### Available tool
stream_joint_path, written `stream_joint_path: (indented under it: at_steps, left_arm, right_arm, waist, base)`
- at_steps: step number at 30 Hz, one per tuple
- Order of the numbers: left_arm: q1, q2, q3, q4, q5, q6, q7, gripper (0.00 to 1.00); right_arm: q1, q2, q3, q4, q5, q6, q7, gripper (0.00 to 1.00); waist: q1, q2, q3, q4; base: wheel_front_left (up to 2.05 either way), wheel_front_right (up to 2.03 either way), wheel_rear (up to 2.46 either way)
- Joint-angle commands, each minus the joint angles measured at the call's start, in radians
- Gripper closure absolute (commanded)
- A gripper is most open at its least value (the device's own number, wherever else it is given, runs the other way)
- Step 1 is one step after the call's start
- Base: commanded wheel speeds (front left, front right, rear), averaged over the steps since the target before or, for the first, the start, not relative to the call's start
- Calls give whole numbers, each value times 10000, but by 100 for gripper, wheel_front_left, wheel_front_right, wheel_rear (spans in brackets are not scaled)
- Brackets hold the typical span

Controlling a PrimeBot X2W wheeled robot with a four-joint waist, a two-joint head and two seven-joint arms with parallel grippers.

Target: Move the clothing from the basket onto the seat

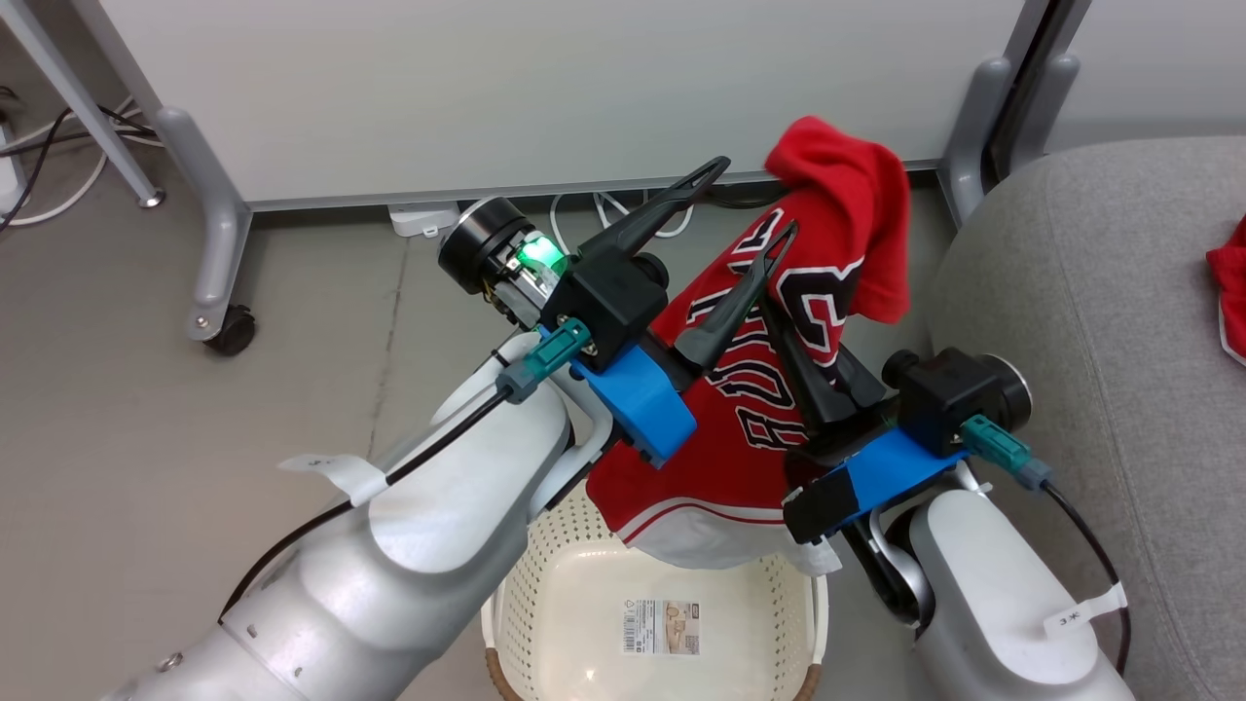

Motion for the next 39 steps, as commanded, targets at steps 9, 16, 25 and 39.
stream_joint_path:
  at_steps: [9, 16, 25, 39]
  left_arm:
    - [192, 212, 71, -198, 143, 190, -60, 0]
    - [420, 346, 52, -459, 252, 215, -65, 0]
    - [878, 413, -58, -685, 400, 214, -58, 0]
    - [1000, 309, -289, -720, 603, 114, -59, 0]
  right_arm:
    - [-14, -16, -390, -211, -30, 5, -7, 100]
    - [234, -15, -862, -431, -269, 5, -7, 100]
    - [518, -10, -1660, -739, -443, 5, -7, 100]
    - [1109, -10, -2487, -1316, -588, 5, -7, 100]
  waist:
    - [0, 0, 257, -379]
    - [0, 0, 490, -949]
    - [0, 0, 657, -1834]
    - [0, 0, 901, -2873]
  base:
    - [0, 0, 0]
    - [0, 0, 0]
    - [0, 0, 0]
    - [0, 0, 0]
